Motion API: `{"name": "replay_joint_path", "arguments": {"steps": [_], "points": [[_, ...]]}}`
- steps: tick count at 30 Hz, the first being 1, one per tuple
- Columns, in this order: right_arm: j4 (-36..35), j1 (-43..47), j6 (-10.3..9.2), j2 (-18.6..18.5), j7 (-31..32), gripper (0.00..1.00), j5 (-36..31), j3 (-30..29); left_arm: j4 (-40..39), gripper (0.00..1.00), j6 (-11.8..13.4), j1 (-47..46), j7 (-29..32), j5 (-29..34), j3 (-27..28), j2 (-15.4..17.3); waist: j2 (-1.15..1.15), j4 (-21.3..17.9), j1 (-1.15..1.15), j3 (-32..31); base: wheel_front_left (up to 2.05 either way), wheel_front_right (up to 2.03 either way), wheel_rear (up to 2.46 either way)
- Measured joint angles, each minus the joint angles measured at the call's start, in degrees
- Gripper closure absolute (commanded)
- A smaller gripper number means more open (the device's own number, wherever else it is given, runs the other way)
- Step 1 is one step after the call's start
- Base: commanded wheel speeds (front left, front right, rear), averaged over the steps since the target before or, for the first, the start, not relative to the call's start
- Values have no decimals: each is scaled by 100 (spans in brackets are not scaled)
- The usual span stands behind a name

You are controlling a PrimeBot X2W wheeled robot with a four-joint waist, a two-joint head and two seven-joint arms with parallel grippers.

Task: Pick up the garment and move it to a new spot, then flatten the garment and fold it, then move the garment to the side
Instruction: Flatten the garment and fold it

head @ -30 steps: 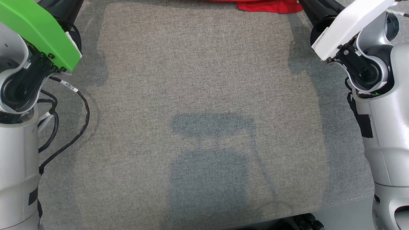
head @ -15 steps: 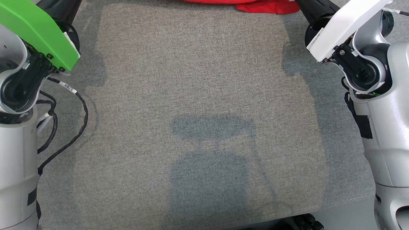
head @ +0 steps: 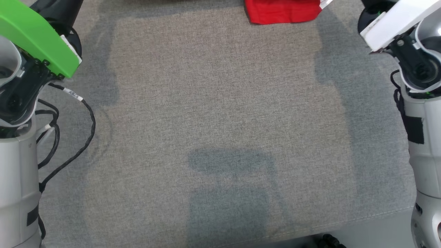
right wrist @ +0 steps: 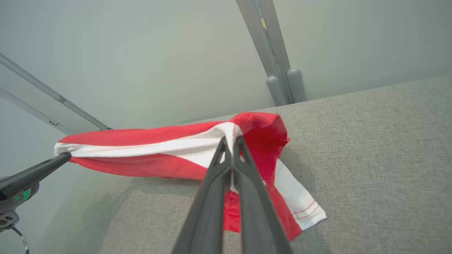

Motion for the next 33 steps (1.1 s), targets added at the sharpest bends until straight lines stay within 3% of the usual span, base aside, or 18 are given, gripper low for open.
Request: {"name": "replay_joint_path", "arguments": {"steps": [8, 14, 19, 24, 28, 33], "points": [[2, -474, 2, 65, 181, 100, 11, -492, -237, 100, 112, -430, 247, 26, -2, 126, 0, -31, 0, -92, 0, 0, 0], [1055, -1850, 5, 691, -430, 100, -720, -891, 661, 100, 21, -1617, -98, 565, -313, 57, 0, -17, 0, 188, 0, 0, 0], [2259, -3459, 15, 990, -1991, 100, -1317, -1359, 1914, 100, -193, -3057, -1880, 1439, -455, -218, 0, 34, 0, 363, 0, 0, 0], [3248, -4690, 14, 1000, -3582, 100, -543, -1085, 2958, 100, -359, -4000, -3956, 1967, -532, -464, 0, 123, 0, 419, 0, 0, 0], [3428, -5058, 8, 970, -3931, 100, 47, -433, 3481, 100, -479, -4354, -4982, 1826, -611, -426, 0, 112, 0, 517, 0, 0, 0], [3353, -4511, 2, 962, -3982, 100, 357, 111, 3664, 100, -504, -4046, -5255, 1172, -1359, -252, 0, 79, 0, 753, 0, 0, 0]]}}
